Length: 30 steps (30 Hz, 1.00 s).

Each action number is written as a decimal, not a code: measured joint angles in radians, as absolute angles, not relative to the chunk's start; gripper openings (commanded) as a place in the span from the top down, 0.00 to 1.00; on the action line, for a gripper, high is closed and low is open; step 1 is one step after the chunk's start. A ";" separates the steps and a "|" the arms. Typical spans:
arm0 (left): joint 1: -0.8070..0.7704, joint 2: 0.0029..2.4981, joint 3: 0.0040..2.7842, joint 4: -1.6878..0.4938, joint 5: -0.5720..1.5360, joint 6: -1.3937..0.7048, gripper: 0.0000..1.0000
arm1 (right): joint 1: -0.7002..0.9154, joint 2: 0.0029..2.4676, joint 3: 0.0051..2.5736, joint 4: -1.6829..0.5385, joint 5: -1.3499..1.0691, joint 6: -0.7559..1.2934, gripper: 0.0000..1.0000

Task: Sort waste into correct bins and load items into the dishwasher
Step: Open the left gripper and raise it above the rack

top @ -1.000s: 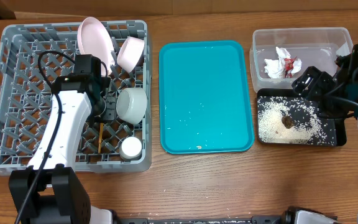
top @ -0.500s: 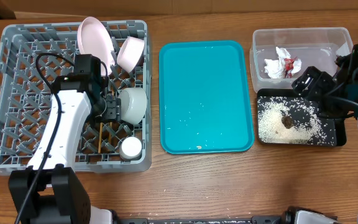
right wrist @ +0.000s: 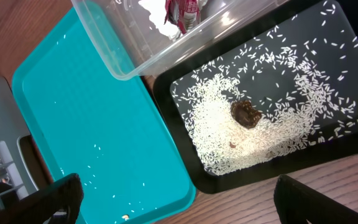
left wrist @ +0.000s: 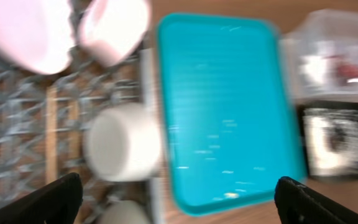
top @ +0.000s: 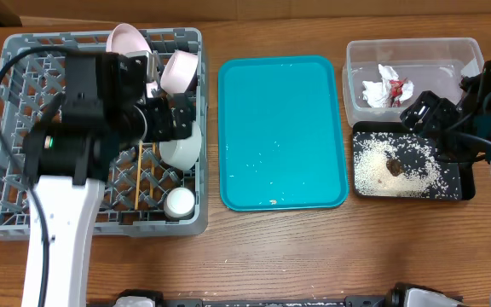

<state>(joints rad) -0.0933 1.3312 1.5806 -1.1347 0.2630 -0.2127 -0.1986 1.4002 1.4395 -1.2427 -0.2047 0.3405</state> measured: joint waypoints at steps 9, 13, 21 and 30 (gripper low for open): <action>-0.130 1.334 1.583 -1.133 0.308 -0.302 0.00 | -0.199 1.400 1.439 -1.243 -0.205 0.340 0.00; -0.130 1.348 1.583 -1.133 0.311 -0.316 0.00 | -0.199 1.400 1.439 -1.243 -0.205 0.340 0.00; -0.130 1.357 1.583 -1.132 0.313 -0.317 0.00 | -0.124 1.265 1.420 -1.235 -0.203 0.340 0.00; -0.130 1.360 1.581 -1.130 0.316 -0.323 0.00 | -0.058 0.713 1.081 -0.883 -0.068 0.340 0.00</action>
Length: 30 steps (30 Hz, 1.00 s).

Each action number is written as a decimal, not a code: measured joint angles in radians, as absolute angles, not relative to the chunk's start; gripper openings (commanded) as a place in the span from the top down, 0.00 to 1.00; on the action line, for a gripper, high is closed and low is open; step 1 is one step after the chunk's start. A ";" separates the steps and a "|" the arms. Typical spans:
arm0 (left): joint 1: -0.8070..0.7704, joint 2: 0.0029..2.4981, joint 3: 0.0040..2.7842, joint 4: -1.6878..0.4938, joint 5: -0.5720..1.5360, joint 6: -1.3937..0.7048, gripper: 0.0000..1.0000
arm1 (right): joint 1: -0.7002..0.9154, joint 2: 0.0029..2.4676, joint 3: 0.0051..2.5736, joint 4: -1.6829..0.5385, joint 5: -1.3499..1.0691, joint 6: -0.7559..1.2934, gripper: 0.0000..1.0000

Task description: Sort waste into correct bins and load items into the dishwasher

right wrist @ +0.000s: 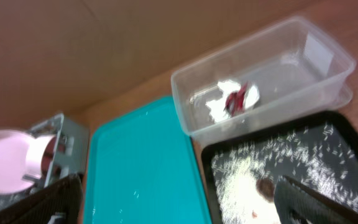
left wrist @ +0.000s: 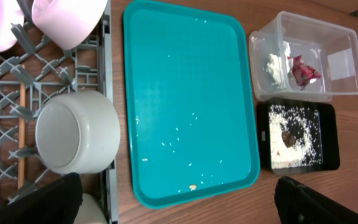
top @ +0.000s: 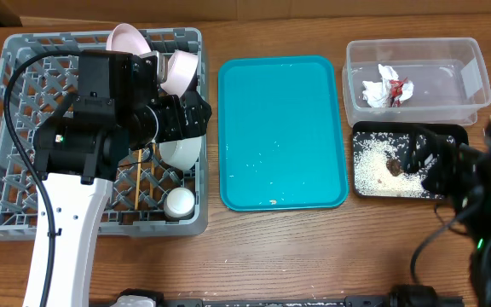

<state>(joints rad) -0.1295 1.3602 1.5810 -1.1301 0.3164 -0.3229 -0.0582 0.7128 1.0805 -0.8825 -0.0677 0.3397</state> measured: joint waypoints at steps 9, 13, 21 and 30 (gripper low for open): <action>-0.130 1.360 1.581 -1.131 0.319 -0.323 0.00 | -0.057 0.353 0.590 -0.517 -0.033 0.287 0.00; -0.130 1.360 1.581 -1.130 0.319 -0.323 0.00 | -0.057 0.262 0.421 -0.399 -0.043 0.273 0.00; -0.130 1.360 1.581 -1.130 0.319 -0.323 0.00 | -0.017 0.167 0.180 -0.162 -0.056 0.260 0.00; -0.130 1.360 1.581 -1.130 0.319 -0.323 0.00 | 0.002 0.098 0.020 -0.077 -0.060 0.261 0.00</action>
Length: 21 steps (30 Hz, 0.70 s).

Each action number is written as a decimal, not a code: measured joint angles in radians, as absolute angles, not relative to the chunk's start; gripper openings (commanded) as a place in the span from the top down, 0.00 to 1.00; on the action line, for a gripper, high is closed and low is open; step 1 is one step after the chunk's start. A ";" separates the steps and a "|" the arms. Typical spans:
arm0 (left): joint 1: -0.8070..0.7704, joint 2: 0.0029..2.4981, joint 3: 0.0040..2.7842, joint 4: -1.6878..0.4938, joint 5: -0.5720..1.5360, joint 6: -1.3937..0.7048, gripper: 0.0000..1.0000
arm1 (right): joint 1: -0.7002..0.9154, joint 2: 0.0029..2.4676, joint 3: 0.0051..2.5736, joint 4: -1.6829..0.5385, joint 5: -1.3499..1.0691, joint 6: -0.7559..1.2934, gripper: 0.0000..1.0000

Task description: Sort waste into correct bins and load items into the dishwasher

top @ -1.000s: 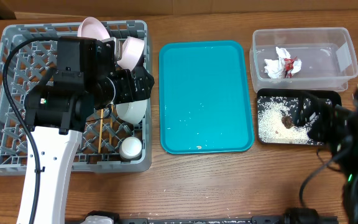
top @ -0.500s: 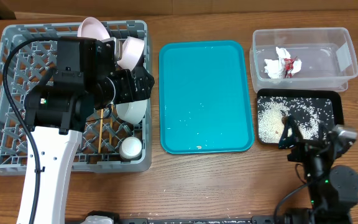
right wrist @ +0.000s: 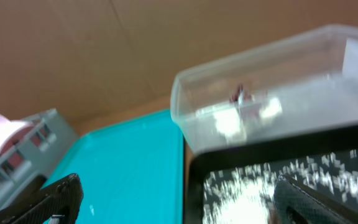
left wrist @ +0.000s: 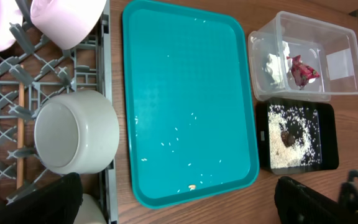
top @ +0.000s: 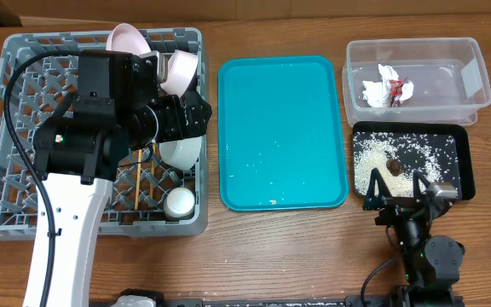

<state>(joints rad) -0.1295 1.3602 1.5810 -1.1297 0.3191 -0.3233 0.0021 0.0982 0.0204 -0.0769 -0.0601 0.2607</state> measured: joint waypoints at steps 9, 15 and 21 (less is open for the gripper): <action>-0.130 1.360 1.581 -1.130 0.319 -0.323 0.00 | 0.025 0.013 0.019 -0.083 -0.036 0.261 0.00; -0.130 1.360 1.581 -1.130 0.319 -0.323 0.00 | 0.028 0.013 0.019 -0.083 -0.036 0.262 0.00; -0.130 1.360 1.581 -1.130 0.319 -0.323 0.00 | 0.028 0.013 0.019 -0.083 -0.036 0.261 0.00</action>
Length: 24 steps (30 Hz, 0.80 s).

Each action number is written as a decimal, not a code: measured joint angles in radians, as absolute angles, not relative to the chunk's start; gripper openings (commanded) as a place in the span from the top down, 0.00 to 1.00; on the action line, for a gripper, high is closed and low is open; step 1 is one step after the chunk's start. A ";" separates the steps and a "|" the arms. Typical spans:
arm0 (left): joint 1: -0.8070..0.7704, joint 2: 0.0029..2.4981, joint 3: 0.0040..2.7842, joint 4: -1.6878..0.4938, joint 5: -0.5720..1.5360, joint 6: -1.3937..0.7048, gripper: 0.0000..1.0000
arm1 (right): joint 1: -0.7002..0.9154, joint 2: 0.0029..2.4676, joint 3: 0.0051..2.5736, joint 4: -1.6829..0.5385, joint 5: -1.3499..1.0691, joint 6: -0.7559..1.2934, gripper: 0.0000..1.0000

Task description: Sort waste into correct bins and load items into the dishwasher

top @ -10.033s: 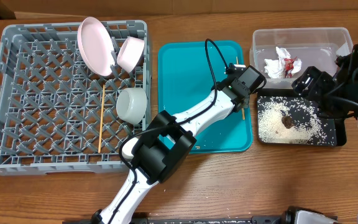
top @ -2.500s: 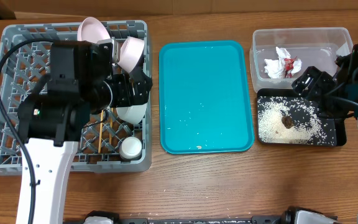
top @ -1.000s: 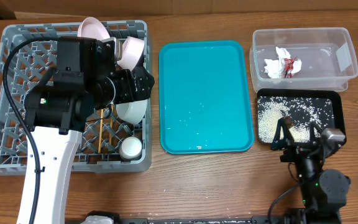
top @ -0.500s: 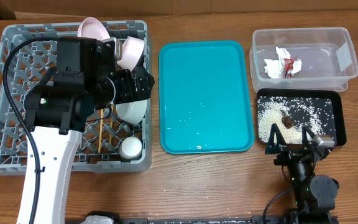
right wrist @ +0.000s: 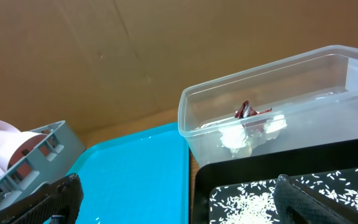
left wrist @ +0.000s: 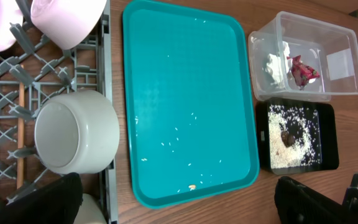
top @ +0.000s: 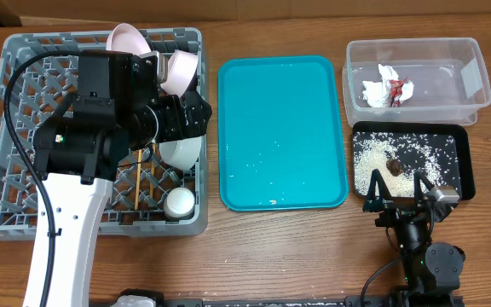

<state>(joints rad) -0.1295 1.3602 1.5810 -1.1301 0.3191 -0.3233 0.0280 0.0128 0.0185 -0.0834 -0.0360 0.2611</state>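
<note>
My left gripper [top: 191, 116] hangs open and holds nothing above the right side of the grey dish rack [top: 24, 183], over a white bowl [left wrist: 76, 132]. Two pink bowls [top: 180, 70], a small white cup [top: 179, 202] and wooden chopsticks [top: 136, 183] also sit in the rack. The teal tray [top: 282, 128] carries only scattered rice grains. A clear bin [top: 416, 81] holds crumpled tissue and a red wrapper [right wrist: 248, 112]. The black tray [top: 450, 158] holds rice and a brown lump [top: 394, 166]. My right gripper [top: 397, 194] is open, low at the table's front, facing the black tray.
Brown cardboard [right wrist: 135, 56] stands behind the table's far edge. Bare wooden table [top: 280, 247] runs along the front between rack and right arm. The rack's left half [top: 32, 102] has free slots.
The right wrist view has steadied and tipped slightly, and the right arm has shifted a little at the front edge. The left arm and all objects are unchanged.
At first my left gripper was low by the white bowl in the rack and my right arm stood at the right edge over the black tray. Then the left gripper was higher and the right arm nearer the front. Since then the right arm has rested at the front edge.
</note>
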 measured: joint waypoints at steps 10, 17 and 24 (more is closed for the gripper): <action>-0.130 1.360 1.581 -1.130 0.319 -0.323 0.00 | 0.028 0.013 0.019 -0.084 -0.036 0.261 0.00; -0.130 1.350 1.580 -1.167 0.294 -0.323 0.00 | 0.028 0.013 0.019 -0.083 -0.036 0.262 0.00; -0.130 1.185 1.553 -1.167 0.148 -0.323 0.00 | 0.028 0.013 0.019 -0.084 -0.036 0.262 0.00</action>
